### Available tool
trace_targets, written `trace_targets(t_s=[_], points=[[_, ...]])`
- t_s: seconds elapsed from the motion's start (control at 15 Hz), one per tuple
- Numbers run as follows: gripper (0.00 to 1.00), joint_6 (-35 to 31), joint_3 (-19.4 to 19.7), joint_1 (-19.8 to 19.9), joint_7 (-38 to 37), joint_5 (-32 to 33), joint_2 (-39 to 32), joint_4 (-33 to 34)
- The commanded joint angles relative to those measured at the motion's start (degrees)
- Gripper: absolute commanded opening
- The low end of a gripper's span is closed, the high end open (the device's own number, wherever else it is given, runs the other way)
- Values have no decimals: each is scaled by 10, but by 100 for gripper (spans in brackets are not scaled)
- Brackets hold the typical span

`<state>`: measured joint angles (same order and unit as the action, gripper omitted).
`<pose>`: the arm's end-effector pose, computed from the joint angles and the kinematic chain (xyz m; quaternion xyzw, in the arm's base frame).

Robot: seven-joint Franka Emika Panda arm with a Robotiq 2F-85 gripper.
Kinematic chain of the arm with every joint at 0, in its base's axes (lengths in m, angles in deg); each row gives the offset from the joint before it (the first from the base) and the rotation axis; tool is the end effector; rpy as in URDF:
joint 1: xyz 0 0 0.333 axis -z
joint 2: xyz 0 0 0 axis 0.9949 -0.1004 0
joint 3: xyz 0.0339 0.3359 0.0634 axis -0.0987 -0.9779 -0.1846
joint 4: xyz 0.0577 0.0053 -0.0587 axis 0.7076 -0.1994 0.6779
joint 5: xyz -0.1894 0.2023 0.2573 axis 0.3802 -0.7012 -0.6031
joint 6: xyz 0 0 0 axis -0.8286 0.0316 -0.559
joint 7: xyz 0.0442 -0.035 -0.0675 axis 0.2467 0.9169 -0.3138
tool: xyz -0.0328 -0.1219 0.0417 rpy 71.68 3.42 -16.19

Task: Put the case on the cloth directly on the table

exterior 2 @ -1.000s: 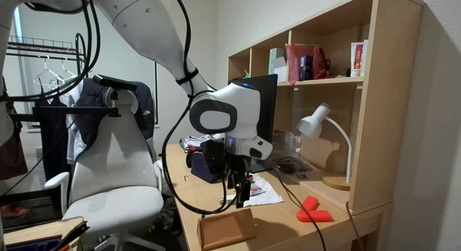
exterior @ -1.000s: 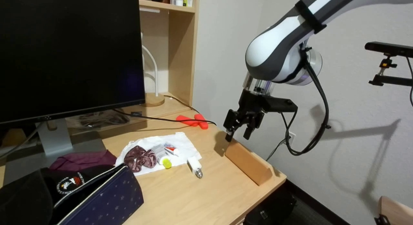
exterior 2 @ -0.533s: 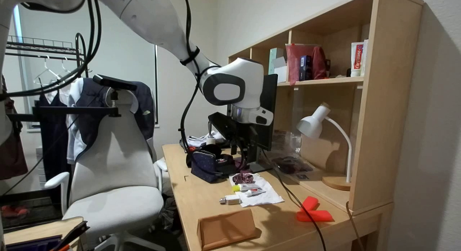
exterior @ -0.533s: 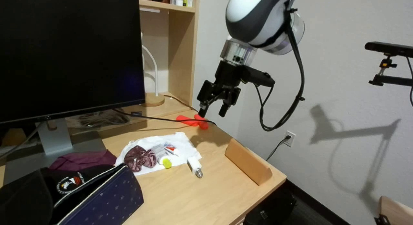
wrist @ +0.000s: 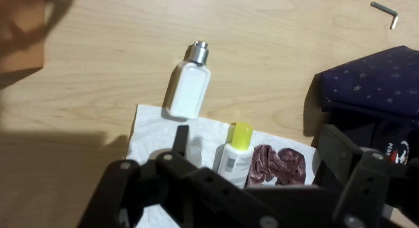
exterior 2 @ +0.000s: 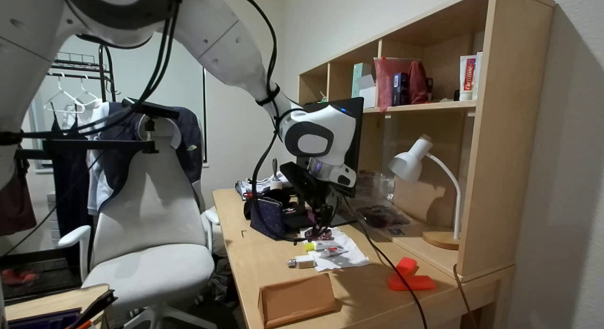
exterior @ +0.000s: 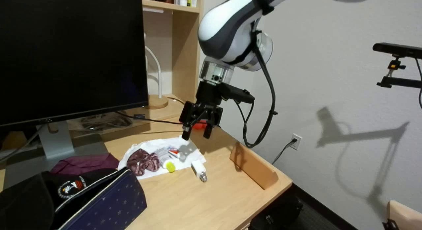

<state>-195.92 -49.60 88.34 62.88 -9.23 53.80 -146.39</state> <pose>0.6339 0.0370 0.2916 -0.9836 0.0061 0.0216 0.1792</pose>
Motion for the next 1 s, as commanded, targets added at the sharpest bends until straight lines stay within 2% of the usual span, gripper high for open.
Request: trace_targets(t_s=[0.0,0.2,0.4,0.6,0.8,0.87,0.93], points=[[100,22,4,-22,-53,20,-40,35],[100,33,14,-51,-114,54,-52,44],[100,55,40,-93,-224,121,-30,30],[100,90,53,-117,-304,153,-8,17],[100,83,54,-122,-333,152,8,-5],[100,61,57,-126,-336,164,15,-18],[100,30,48,-121,-305,160,17,-24]])
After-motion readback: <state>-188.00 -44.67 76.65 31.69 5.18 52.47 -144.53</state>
